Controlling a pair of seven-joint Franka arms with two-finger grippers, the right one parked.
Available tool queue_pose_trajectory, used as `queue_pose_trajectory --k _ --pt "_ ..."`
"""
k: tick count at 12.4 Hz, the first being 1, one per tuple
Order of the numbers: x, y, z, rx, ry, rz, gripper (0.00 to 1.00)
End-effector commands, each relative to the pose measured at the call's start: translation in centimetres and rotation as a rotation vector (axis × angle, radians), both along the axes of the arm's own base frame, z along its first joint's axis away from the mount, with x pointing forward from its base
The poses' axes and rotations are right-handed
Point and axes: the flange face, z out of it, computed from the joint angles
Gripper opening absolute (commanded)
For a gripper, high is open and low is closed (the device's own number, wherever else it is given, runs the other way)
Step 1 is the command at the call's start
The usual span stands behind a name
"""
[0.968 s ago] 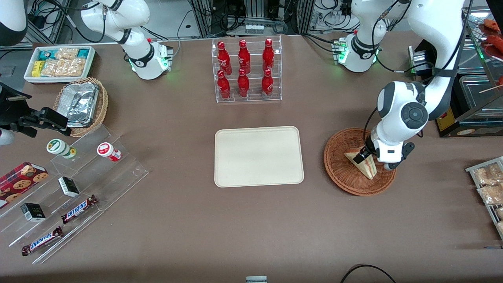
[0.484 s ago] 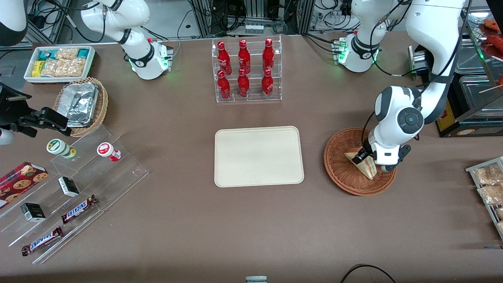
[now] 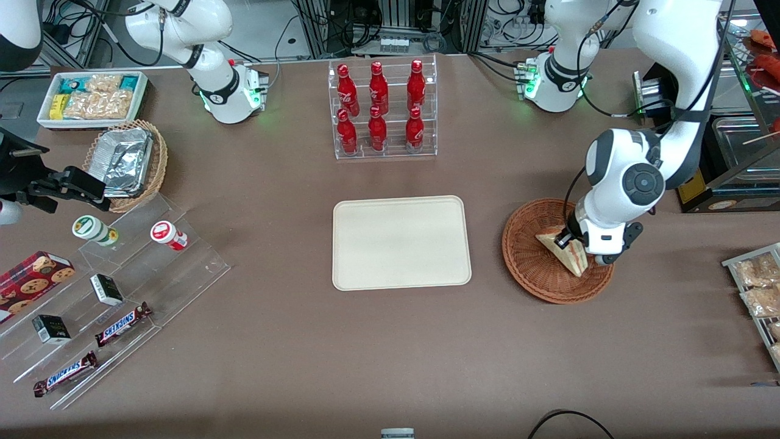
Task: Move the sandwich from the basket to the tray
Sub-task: 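Lift the sandwich out of the basket with the left gripper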
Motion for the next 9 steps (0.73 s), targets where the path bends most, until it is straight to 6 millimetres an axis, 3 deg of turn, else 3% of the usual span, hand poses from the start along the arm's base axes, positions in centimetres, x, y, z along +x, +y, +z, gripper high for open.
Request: queue_pose_trajectory --k 1,5,9 --pt "1.4 -0.6 4.9 0.018 0.037 0.006 0.16" --pt "2.7 -6.2 8.0 0.005 0.095 -0.097 0.15" --pt "3.1 -13.5 7.9 -0.041 0.114 -0.207 0.15"
